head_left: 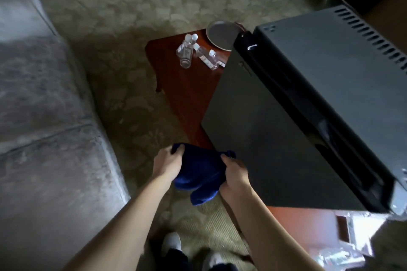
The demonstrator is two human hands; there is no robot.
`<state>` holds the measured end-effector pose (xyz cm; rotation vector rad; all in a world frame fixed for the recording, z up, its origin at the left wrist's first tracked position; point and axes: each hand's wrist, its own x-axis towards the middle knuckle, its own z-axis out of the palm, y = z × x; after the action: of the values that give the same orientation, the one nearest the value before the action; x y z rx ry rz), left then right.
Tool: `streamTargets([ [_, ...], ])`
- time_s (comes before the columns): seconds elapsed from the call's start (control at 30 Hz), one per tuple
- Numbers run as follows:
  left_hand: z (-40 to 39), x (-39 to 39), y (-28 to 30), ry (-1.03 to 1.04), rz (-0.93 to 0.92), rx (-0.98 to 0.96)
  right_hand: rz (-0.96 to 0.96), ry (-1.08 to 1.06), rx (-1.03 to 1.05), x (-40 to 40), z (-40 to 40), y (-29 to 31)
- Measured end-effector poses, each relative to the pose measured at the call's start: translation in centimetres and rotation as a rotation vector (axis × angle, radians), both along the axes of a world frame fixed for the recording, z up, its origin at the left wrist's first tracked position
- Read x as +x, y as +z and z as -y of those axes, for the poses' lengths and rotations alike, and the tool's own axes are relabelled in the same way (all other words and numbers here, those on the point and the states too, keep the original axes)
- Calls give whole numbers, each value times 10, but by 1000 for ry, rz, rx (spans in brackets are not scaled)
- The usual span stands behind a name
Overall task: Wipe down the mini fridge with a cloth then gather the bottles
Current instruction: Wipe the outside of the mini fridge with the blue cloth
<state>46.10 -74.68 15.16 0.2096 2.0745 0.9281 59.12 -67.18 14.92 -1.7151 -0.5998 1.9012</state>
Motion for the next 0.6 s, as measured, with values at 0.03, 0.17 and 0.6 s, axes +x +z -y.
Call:
streamTargets([
  [0.03,-7,-10,2,-6,-1,0,-36,11,-25,-8,-6,1],
  [0.17,-43,-48,8,35,20,-27,-216,149,-92,-34,-23,2],
  [0.6,-191,-183,0,-195,328,-184,204,320,32,-154,-116,-29],
])
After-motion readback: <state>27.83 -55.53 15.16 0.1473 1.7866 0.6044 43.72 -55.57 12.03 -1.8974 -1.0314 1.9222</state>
